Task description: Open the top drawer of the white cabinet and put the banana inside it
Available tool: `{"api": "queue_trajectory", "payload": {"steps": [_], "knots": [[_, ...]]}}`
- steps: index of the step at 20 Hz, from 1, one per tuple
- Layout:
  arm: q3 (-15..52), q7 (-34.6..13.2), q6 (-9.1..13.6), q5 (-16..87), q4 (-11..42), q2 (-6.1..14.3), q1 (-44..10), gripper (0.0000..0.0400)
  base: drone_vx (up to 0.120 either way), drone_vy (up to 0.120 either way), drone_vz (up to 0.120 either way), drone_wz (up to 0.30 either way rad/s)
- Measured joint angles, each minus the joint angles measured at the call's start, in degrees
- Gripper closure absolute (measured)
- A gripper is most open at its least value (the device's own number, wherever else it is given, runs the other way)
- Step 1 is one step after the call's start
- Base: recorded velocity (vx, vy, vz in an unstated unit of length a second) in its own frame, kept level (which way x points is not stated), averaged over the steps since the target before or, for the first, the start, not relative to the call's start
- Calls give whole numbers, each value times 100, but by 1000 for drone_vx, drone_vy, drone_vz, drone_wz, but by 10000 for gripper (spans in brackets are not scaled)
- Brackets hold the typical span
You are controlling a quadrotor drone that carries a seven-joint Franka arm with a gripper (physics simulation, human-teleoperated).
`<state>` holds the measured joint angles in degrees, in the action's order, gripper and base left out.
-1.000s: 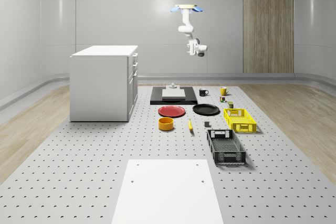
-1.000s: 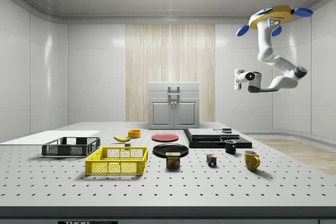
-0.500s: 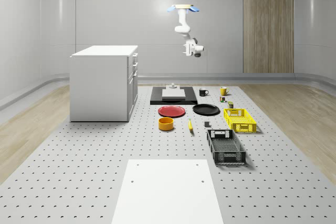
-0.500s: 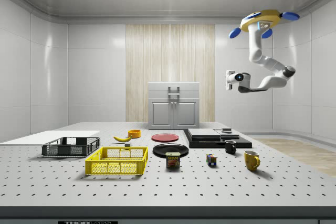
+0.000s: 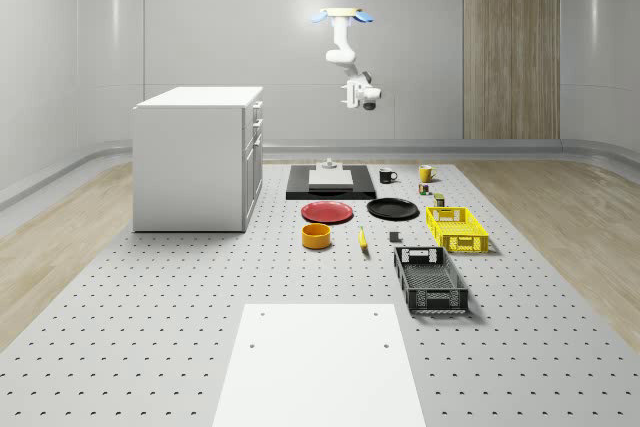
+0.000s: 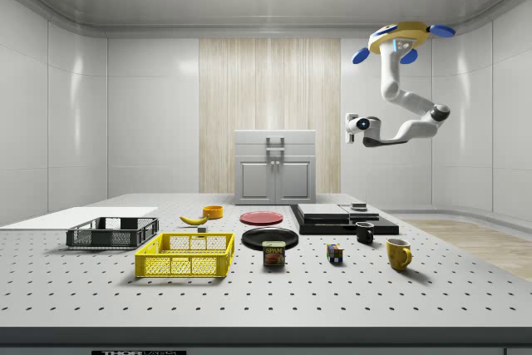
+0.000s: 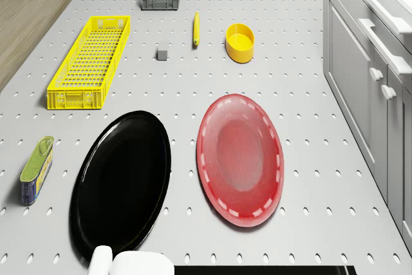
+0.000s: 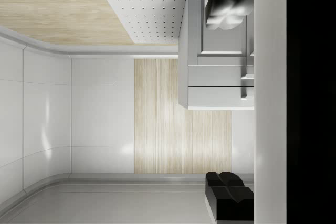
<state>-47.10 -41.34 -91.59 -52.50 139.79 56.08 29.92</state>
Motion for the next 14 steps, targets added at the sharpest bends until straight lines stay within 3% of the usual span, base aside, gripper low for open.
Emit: {"api": "queue_trajectory", "payload": {"steps": [14], "knots": [[-116,-186,-279,225,38,297,306,0,120,-120,0,0]]}}
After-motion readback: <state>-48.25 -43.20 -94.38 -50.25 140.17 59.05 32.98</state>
